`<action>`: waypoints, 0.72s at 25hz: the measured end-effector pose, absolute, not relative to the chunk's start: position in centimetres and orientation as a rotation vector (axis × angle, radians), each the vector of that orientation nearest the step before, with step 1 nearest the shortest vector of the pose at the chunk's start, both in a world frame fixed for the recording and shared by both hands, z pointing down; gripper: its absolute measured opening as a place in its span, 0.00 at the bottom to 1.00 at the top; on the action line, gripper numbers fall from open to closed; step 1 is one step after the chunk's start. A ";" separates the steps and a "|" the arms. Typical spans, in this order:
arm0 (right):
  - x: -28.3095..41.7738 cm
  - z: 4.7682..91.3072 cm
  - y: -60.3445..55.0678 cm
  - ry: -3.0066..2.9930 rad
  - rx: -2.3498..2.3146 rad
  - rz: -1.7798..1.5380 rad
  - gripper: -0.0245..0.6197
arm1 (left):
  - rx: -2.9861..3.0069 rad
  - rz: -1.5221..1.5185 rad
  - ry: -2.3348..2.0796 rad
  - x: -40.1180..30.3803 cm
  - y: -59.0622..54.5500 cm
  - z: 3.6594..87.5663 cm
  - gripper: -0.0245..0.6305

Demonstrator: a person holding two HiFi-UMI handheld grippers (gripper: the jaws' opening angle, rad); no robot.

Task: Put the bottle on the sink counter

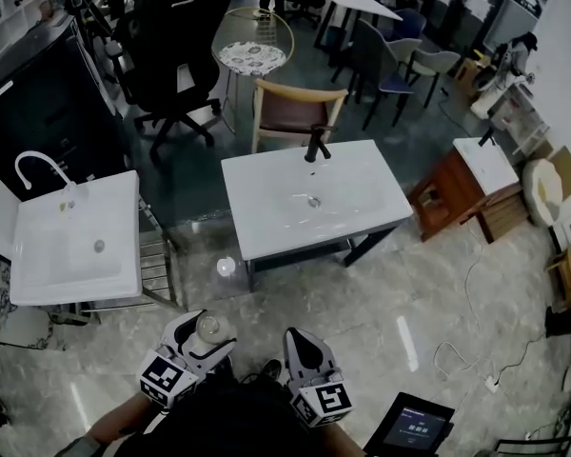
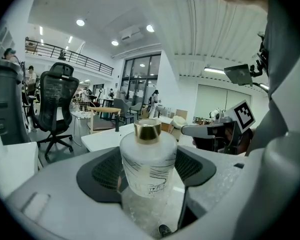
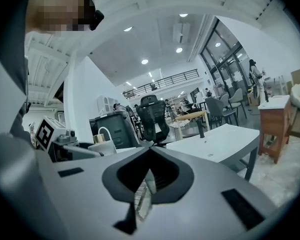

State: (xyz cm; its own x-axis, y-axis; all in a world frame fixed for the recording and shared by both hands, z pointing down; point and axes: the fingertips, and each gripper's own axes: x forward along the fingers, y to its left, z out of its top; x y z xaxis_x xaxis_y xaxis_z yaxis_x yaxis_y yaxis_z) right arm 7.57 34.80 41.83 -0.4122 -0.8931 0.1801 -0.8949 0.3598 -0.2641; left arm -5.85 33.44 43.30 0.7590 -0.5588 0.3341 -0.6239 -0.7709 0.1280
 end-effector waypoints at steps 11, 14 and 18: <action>4.5 41.0 33.6 -2.445 1.847 0.461 0.03 | 2.807 0.394 -0.816 -9.8 30.2 43.7 0.54; 3.9 41.2 34.3 -2.418 1.872 0.476 0.03 | 2.813 0.390 -0.787 -10.4 30.2 43.8 0.54; 3.2 41.1 34.3 -2.383 1.895 0.479 0.03 | 2.811 0.379 -0.771 -11.5 29.9 44.1 0.54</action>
State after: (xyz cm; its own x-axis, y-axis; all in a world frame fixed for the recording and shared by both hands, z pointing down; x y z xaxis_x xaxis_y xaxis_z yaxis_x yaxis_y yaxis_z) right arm 3.19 34.26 41.11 -0.2429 -0.9407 0.2367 -0.9591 0.1963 -0.2039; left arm -11.51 29.87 44.08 0.8308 -0.4706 0.2971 -0.5225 -0.8434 0.1253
